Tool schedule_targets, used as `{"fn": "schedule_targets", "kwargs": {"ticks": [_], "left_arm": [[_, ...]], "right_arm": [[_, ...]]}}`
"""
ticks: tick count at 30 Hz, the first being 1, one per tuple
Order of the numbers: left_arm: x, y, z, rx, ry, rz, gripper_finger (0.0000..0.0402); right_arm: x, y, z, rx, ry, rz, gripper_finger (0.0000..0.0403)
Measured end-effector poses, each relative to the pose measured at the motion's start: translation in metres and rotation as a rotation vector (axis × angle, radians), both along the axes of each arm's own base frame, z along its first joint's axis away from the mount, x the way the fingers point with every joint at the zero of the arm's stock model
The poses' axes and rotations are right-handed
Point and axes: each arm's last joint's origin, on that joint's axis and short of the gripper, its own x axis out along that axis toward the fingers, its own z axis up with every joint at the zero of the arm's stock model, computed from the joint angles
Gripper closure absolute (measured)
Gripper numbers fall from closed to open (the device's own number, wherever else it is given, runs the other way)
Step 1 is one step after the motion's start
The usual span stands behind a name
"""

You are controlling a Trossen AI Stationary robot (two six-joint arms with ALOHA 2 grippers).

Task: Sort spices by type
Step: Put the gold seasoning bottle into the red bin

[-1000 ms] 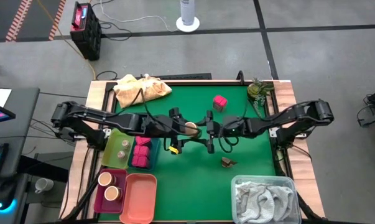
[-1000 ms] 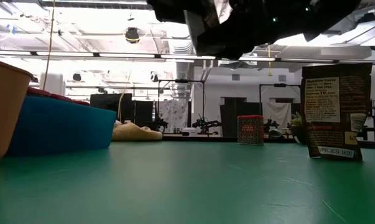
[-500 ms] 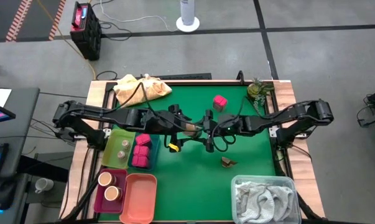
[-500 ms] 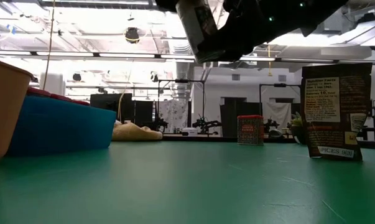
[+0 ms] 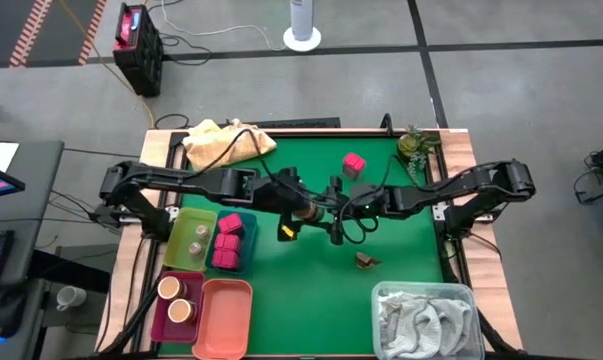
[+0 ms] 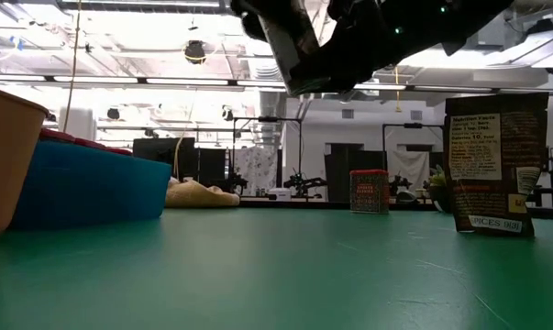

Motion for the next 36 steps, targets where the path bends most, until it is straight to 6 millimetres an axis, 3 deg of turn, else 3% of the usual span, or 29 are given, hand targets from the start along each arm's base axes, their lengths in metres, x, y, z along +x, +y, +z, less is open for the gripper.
{"fn": "schedule_targets", "kwargs": {"ticks": [4, 9, 16, 20, 24, 30, 36], "left_arm": [[0.001, 0.000, -0.002, 0.017, 0.021, -0.017, 0.0078], [0.000, 0.000, -0.002, 0.007, 0.022, -0.009, 0.0131], [-0.004, -0.001, -0.002, -0.021, 0.046, 0.017, 0.0131], [-0.015, -0.009, 0.002, -0.038, 0.163, 0.033, 0.0131], [-0.035, -0.030, 0.006, -0.072, 0.303, 0.022, 0.0131], [-0.068, -0.078, 0.002, -0.204, 0.499, -0.050, 0.0131], [-0.099, -0.126, 0.002, -0.322, 0.563, 0.071, 0.0131]], "right_arm": [[0.000, 0.000, 0.000, -0.004, 0.000, 0.003, 0.0093], [0.000, 0.002, 0.001, -0.005, -0.015, 0.010, 0.0065], [0.000, 0.004, 0.004, -0.008, -0.032, 0.016, 0.0055], [-0.010, -0.001, 0.016, -0.025, -0.032, 0.010, 0.0053], [-0.030, -0.007, 0.037, -0.038, -0.040, -0.004, 0.0052], [-0.067, -0.022, 0.072, -0.102, -0.110, -0.111, 0.0051], [-0.095, -0.034, 0.075, -0.047, -0.143, -0.204, 0.0051]]}}
